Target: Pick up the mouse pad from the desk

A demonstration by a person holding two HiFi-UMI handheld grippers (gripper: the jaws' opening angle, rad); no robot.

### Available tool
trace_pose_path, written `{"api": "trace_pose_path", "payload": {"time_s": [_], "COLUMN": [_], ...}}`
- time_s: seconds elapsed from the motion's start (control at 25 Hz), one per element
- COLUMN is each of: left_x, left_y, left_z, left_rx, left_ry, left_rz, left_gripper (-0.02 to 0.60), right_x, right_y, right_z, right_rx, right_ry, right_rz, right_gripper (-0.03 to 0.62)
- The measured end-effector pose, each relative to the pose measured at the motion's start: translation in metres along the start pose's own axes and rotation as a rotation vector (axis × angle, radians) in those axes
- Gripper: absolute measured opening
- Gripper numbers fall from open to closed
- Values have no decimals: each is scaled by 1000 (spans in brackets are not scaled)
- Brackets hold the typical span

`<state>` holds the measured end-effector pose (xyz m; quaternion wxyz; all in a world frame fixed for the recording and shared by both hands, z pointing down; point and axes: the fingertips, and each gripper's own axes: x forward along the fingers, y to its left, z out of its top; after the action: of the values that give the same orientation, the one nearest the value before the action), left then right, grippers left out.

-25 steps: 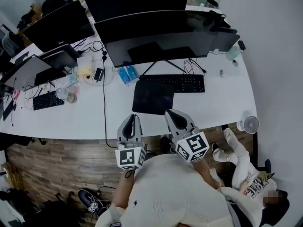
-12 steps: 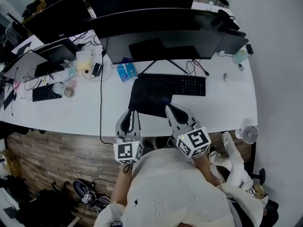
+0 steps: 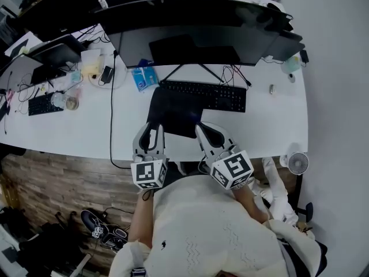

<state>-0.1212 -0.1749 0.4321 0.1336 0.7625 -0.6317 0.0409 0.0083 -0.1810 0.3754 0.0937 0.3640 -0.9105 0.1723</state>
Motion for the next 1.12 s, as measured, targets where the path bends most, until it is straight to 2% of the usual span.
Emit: {"api": "trace_pose_path", "payload": {"time_s": [0.24, 0.6, 0.92, 1.12], "left_x": [28, 70, 108, 127], "left_y": [14, 43, 58, 73], "left_z": [-23, -56, -88, -111], "left_rx": [12, -27, -23, -50], "left_ry": [59, 161, 255, 314], "left_rz": [-25, -74, -143, -164], "left_gripper": [135, 158, 163, 166], "right_x": [16, 41, 72, 84], "right_y": [-5, -23, -29, -31], "right_z": [-7, -19, -32, -41], "right_rx": [-3, 42, 66, 83], "right_ry": [38, 86, 139, 176], "right_rz": [-11, -105, -150, -187], "right_gripper": [0, 0, 0, 0]}}
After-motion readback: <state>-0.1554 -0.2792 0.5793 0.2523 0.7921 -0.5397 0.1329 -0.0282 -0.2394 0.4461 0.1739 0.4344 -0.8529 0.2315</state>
